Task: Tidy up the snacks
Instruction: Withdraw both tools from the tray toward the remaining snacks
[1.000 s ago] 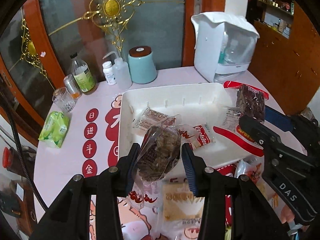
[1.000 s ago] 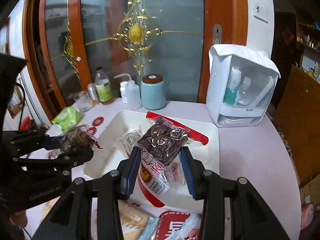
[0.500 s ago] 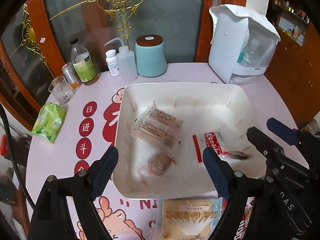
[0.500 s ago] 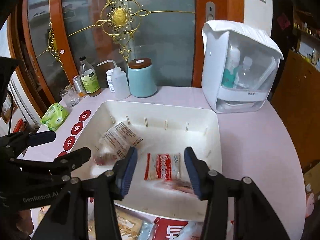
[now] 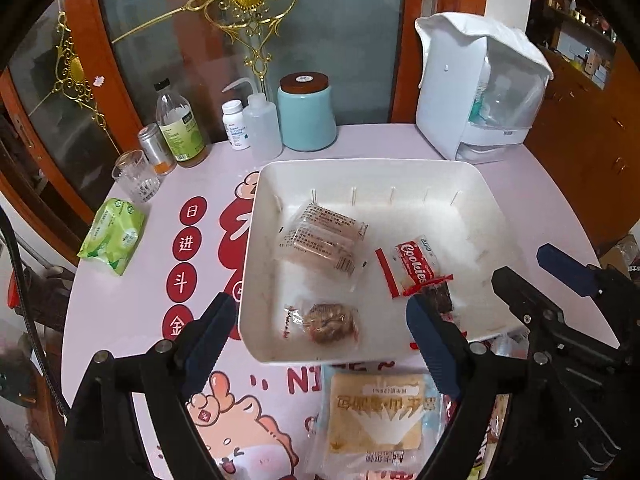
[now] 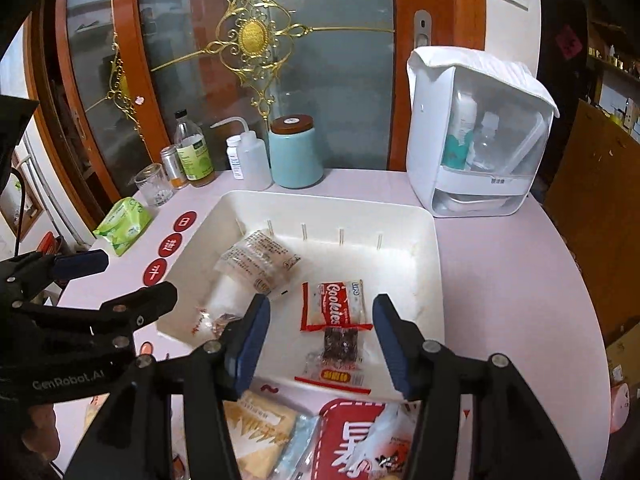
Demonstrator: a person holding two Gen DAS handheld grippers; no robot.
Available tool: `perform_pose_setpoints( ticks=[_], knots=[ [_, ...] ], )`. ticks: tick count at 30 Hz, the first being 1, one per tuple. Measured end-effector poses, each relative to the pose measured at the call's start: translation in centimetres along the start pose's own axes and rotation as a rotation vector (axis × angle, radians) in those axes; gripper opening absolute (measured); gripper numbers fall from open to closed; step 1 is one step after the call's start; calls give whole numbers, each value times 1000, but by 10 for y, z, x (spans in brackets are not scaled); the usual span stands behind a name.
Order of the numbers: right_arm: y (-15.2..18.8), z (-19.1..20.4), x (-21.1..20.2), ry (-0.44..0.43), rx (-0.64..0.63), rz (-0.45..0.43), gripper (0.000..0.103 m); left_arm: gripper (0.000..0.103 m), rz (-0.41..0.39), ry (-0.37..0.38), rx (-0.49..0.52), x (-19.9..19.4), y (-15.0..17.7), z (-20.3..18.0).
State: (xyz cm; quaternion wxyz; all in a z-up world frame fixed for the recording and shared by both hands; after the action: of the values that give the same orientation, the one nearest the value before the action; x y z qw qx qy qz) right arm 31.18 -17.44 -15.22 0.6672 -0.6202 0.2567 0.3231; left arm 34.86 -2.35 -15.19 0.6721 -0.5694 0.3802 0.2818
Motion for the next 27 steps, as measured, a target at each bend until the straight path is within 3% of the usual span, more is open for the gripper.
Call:
perform_pose_setpoints(
  ticks=[17,27],
  knots=[
    [31,35,-102,-30,-16,-99,55,86,-91,-32,-16,-111,63,12],
    [57,45,-131,-82,-13,-83,55,86,-98,-40,-123,-163,125,60]
  ],
)
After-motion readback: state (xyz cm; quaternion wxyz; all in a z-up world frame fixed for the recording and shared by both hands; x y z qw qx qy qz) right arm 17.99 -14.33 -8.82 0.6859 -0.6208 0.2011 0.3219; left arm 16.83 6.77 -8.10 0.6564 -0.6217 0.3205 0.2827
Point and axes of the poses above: each gripper's, at about its wrist camera, not at the fingertips, and x roughly the way its jaws point, z to its left, y to its underside, the point moved 8 cm from there along x, roughly the way its jaws point, and after that the axes turned 3 degrees about x, right-handed, at the moved point
